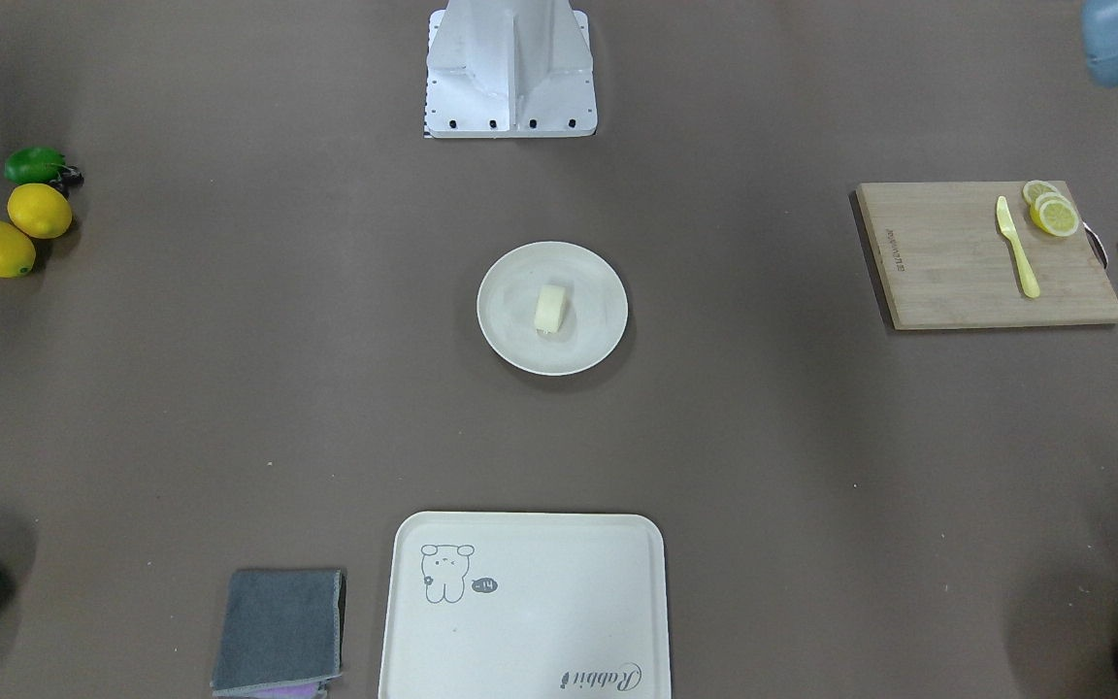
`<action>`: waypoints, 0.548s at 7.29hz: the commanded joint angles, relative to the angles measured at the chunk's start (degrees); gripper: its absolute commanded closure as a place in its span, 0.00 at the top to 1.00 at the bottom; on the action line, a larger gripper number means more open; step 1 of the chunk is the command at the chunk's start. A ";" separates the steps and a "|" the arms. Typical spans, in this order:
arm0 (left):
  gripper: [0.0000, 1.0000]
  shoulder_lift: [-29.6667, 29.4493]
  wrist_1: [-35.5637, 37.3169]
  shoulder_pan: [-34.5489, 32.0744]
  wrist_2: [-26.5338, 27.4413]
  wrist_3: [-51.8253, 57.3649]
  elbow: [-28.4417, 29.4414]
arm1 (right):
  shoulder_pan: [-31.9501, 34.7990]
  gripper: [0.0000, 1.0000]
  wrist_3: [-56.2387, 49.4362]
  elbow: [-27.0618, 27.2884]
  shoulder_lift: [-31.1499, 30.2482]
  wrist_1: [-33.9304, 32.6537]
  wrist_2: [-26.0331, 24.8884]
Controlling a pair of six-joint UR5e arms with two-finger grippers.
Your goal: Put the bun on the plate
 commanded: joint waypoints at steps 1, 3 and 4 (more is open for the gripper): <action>0.97 6.64 0.23 -8.23 -0.32 15.89 3.56 | 0.00 1.00 0.00 -0.11 0.13 0.00 0.00; 0.97 13.15 -0.73 -8.42 -0.22 15.75 4.18 | 0.00 1.00 0.00 -0.11 0.13 0.00 0.00; 0.97 14.31 -0.74 -8.42 -1.45 15.58 4.27 | 0.00 1.00 0.00 -0.11 0.04 0.00 -0.09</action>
